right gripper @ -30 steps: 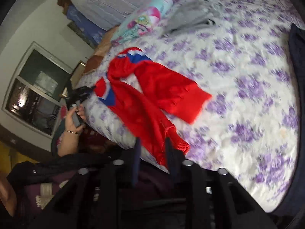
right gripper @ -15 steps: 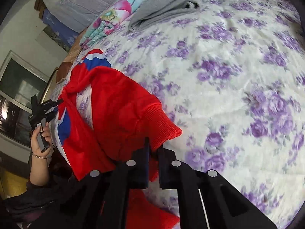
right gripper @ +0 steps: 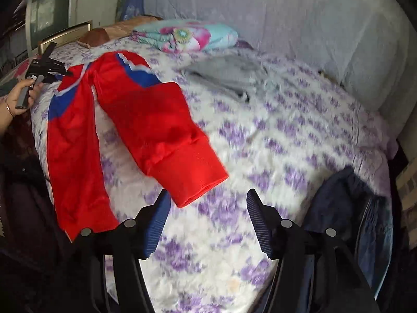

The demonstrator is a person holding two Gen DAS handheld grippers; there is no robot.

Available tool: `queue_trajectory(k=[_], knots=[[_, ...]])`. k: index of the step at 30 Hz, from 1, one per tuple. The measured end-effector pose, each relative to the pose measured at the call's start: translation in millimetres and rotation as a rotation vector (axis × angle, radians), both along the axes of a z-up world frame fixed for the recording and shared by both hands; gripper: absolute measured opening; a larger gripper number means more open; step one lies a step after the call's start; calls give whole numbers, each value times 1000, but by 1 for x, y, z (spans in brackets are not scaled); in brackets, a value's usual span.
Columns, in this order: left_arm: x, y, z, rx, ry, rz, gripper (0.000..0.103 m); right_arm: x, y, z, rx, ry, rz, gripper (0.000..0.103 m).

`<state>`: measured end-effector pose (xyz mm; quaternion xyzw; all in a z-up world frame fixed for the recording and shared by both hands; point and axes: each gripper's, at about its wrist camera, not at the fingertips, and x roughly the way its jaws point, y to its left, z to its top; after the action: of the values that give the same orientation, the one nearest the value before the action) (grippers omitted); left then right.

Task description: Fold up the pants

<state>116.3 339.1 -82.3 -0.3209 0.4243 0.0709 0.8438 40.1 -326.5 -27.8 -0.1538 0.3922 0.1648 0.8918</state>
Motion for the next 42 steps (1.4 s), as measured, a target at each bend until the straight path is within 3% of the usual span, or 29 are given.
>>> queue_trajectory(k=[5,10,12,14,15,17,19,20,23,25,28,30,32,35,38,42], knots=[[1,1,23,22,-27,-7,32,6,-46,-22,401,100,-181,77],[22,-2,58,86,-69,-27,46,37,-14,-63,466,178,-291,77],[43,-2,66,145,-58,-28,47,49,-4,-82,510,235,-327,77],[72,-5,68,214,-34,-60,56,54,8,-91,511,225,-351,75],[88,-7,67,240,-29,-76,57,55,15,-90,504,207,-341,70],[121,-9,61,264,-11,-113,64,61,24,-88,489,204,-355,45],[157,-14,52,280,6,-147,66,64,23,-88,531,219,-358,30],[173,-18,47,270,20,-175,74,64,22,-87,528,209,-366,27],[216,-36,27,250,76,-242,80,62,15,-73,485,135,-400,22],[235,-51,11,287,143,-272,80,62,1,-62,480,79,-430,21],[243,-72,1,381,185,-293,44,72,-18,-53,479,45,-466,21],[237,-77,14,361,131,-302,8,83,-27,-44,451,10,-482,21],[229,-74,32,306,73,-287,4,96,-39,-30,465,-25,-478,20],[222,-83,53,318,13,-283,4,117,-49,-7,452,-91,-456,20],[223,-92,58,356,-4,-264,5,138,-55,6,443,-120,-434,20],[225,-82,63,324,-49,-184,5,166,-53,8,398,-129,-414,21]])
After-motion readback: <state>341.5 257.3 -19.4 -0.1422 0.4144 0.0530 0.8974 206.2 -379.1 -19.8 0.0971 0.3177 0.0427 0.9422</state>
